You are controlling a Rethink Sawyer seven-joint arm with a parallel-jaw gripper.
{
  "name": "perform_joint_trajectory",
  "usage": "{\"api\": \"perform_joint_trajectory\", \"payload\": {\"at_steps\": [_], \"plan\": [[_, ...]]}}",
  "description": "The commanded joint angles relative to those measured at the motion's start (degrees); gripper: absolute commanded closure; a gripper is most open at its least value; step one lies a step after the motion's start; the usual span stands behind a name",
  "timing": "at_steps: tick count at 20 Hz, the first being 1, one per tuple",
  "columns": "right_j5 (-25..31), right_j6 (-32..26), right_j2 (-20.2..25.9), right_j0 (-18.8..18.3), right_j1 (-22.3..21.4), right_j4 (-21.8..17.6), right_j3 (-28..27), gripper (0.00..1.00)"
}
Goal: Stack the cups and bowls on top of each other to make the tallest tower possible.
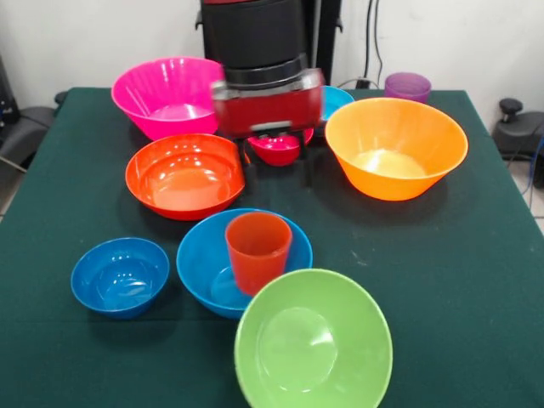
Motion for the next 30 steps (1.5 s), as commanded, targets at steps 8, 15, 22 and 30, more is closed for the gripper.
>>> {"api": "perform_joint_trajectory", "payload": {"at_steps": [8,15,22,30], "plan": [[-3.89,20.29,-13.61,15.85,1.11,2.24,1.95,0.0],[-3.77,19.84,-14.4,16.33,0.8,3.38,3.75,0.0],[-6.86,22.31,-16.37,18.55,1.74,3.97,4.85,0.0],[-8.72,22.88,-18.5,20.06,2.45,5.14,5.06,0.0]]}}
